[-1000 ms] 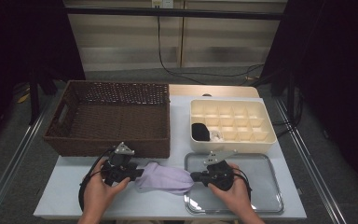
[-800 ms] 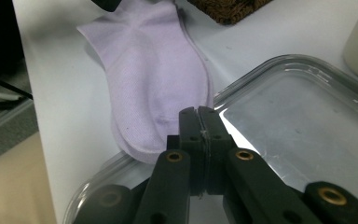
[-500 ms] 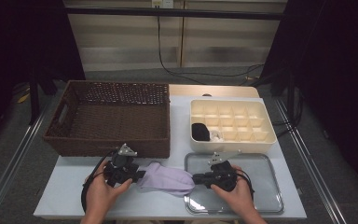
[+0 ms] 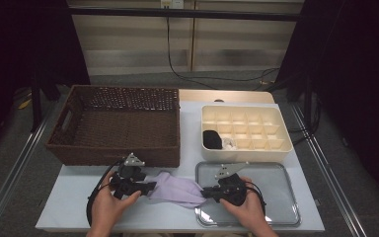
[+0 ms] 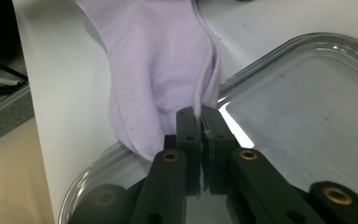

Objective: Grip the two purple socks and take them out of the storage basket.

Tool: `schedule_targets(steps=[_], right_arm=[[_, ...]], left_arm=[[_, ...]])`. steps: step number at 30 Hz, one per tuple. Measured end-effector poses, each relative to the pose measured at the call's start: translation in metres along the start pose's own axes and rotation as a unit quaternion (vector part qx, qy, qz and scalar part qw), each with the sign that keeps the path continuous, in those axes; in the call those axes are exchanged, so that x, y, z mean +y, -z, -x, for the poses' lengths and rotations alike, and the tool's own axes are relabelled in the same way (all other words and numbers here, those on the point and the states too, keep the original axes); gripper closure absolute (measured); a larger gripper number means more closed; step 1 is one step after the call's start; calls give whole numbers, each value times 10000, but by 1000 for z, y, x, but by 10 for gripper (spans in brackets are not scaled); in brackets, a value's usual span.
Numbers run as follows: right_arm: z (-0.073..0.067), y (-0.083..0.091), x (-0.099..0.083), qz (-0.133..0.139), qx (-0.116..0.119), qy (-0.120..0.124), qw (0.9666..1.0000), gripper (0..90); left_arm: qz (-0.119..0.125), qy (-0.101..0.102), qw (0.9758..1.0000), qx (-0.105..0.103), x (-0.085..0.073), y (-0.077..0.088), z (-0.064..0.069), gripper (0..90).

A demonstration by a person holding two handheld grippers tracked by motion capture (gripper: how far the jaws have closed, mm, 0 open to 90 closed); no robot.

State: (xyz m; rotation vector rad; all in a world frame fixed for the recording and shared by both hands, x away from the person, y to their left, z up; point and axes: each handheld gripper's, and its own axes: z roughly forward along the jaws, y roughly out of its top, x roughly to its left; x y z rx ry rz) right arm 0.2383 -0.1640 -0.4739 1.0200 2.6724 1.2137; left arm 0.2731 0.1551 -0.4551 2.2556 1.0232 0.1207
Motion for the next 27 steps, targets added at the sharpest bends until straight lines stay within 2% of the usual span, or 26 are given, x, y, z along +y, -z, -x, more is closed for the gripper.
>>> schedule_targets(steps=[3, 4, 8, 11, 14, 15, 16, 19, 20, 24, 27], right_arm=[[1, 1, 3, -23, -129, 20, 9999, 879], [3, 1, 4, -11, -166, 20, 9999, 879], [11, 3, 6, 100, -298, -36, 9995, 878], [15, 1, 6, 95, -266, -74, 9996, 878], [15, 1, 5, 82, -244, -107, 9996, 877], [15, 1, 5, 85, -240, -103, 9996, 877], [15, 1, 4, 77, -250, -88, 9996, 877], [15, 1, 4, 107, -212, -79, 9997, 877], [15, 1, 4, 94, -217, -69, 9997, 877], [14, 1, 4, 81, -252, -43, 9996, 877], [14, 1, 4, 75, -237, -71, 9997, 877]], left_arm=[[84, -96, 9999, -30, 0, 0, 0, 496], [136, -51, 9999, -32, 0, 0, 0, 496], [179, -77, 9998, -15, 0, -3, -3, 496], [221, -160, 9996, -22, -2, -9, -2, 459], [289, -274, 9991, 114, -8, -17, 2, 427], [402, -407, 9981, 240, -11, -18, 5, 425], [481, -464, 9974, 274, -13, -19, 6, 427], [681, -491, 9961, 263, -18, -19, 5, 440], [676, -511, 9960, 288, -19, -19, 5, 440], [566, -360, 9971, 370, -17, -18, 10, 458], [418, -349, 9979, 351, -14, -17, 12, 528]])
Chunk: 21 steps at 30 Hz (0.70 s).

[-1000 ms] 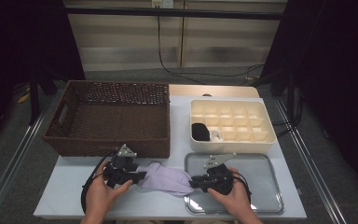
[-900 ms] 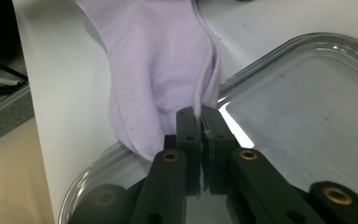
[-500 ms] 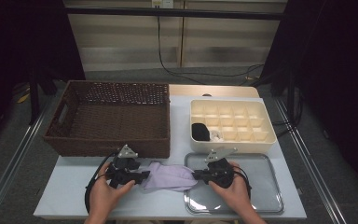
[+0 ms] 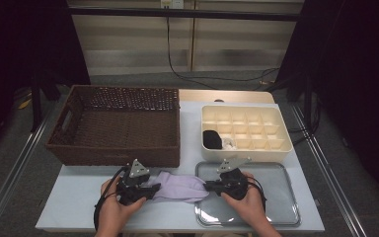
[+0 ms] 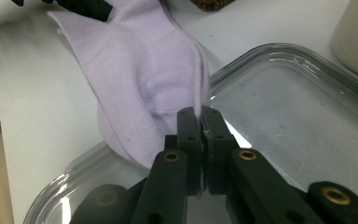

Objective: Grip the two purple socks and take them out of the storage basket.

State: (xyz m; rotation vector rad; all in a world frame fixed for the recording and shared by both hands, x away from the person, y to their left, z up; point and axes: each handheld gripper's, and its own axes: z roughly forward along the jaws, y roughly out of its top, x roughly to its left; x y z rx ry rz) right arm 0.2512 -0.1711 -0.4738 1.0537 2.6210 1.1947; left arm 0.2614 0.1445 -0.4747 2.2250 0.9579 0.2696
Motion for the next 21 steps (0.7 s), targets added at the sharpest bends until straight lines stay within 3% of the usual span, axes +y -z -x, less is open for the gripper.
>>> schedule_targets(steps=[2, 4, 7, 12, 16, 21], right_arm=[[0, -1, 0, 8, 18, -18, 10000, 877], [0, -1, 0, 6, 7, -45, 10000, 877], [0, -1, 0, 13, 7, -47, 10000, 877], [2, -2, 1, 33, 62, -92, 9999, 876], [3, -2, 1, 60, 85, -151, 9998, 874], [2, -3, 3, 69, 140, -139, 9998, 870]], left_arm=[[-8, -80, 9999, -63, 0, 0, 1, 567], [-81, -57, 9998, -187, 2, 1, 2, 707], [-83, 44, 9997, -237, 2, 0, 4, 783], [-309, 144, 9991, -234, 9, 2, 4, 804], [-233, 512, 9970, -535, 12, 9, -5, 810], [-205, 593, 9958, -661, 13, 17, -12, 819]])
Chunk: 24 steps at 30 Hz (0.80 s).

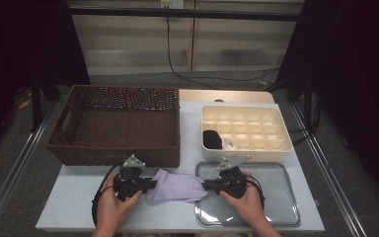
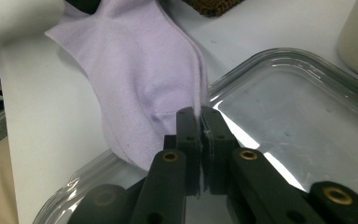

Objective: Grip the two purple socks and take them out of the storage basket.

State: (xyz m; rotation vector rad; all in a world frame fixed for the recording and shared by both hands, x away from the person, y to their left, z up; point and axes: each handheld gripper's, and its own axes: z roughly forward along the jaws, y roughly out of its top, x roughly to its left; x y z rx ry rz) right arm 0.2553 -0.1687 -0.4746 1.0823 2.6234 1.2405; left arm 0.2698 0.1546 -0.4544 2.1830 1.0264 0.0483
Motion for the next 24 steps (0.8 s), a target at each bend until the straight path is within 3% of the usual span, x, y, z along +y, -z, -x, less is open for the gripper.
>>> schedule_targets(steps=[8, 14, 24], right_arm=[[-2, -2, 1, -7, -5, 8, 10000, 868], [-2, 0, 1, 30, -9, 5, 10000, 866], [-1, 2, 1, 100, -39, 4, 9999, 865]], left_arm=[[48, 164, 9996, -229, 4, 9, -5, 824], [-11, 163, 9997, -203, 4, 8, -3, 817], [-115, 335, 9991, -247, 5, 9, -3, 811]])
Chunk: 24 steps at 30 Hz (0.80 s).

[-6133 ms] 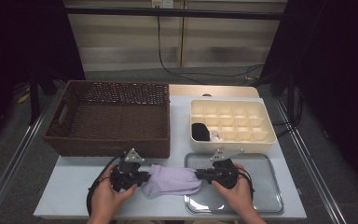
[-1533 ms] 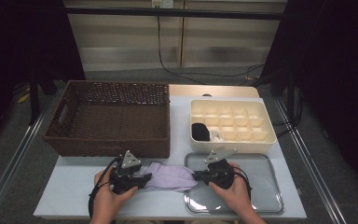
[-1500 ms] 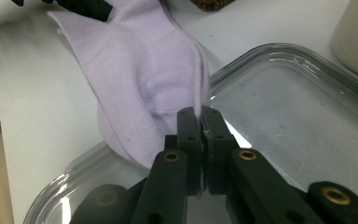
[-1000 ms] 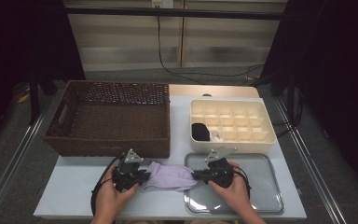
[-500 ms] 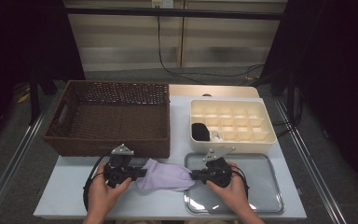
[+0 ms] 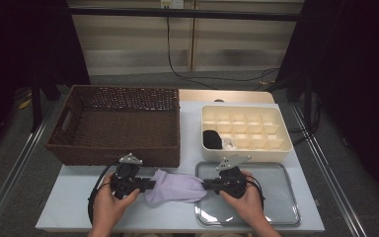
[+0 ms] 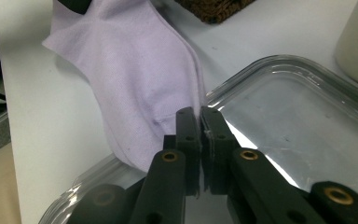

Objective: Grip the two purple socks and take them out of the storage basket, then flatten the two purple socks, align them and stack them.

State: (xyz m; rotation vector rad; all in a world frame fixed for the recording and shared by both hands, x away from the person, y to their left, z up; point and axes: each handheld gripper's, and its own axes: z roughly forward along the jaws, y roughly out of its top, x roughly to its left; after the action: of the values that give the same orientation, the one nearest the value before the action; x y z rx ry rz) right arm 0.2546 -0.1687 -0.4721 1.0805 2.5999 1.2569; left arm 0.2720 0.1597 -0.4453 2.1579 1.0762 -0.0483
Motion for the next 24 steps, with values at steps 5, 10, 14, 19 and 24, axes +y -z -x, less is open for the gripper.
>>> schedule_targets(steps=[5, 10, 14, 19, 24], right_arm=[[-1, -1, 3, 98, -125, 6, 9999, 769], [-8, 3, 12, 270, -247, 183, 9992, 781], [-15, -1, 20, 281, -280, 346, 9986, 835], [-30, -16, 32, 253, -55, 528, 9983, 858], [-43, -39, 38, 105, 165, 621, 9979, 866]], left_arm=[[15, 19, 10000, 14, 2, 6, -3, 810], [10, 63, 10000, 30, 3, 7, -5, 807], [-61, 46, 10000, 62, 5, 5, -6, 808], [-131, -3, 9999, 58, 7, 4, -5, 809], [-149, 5, 9999, 68, 7, 3, -4, 809]])
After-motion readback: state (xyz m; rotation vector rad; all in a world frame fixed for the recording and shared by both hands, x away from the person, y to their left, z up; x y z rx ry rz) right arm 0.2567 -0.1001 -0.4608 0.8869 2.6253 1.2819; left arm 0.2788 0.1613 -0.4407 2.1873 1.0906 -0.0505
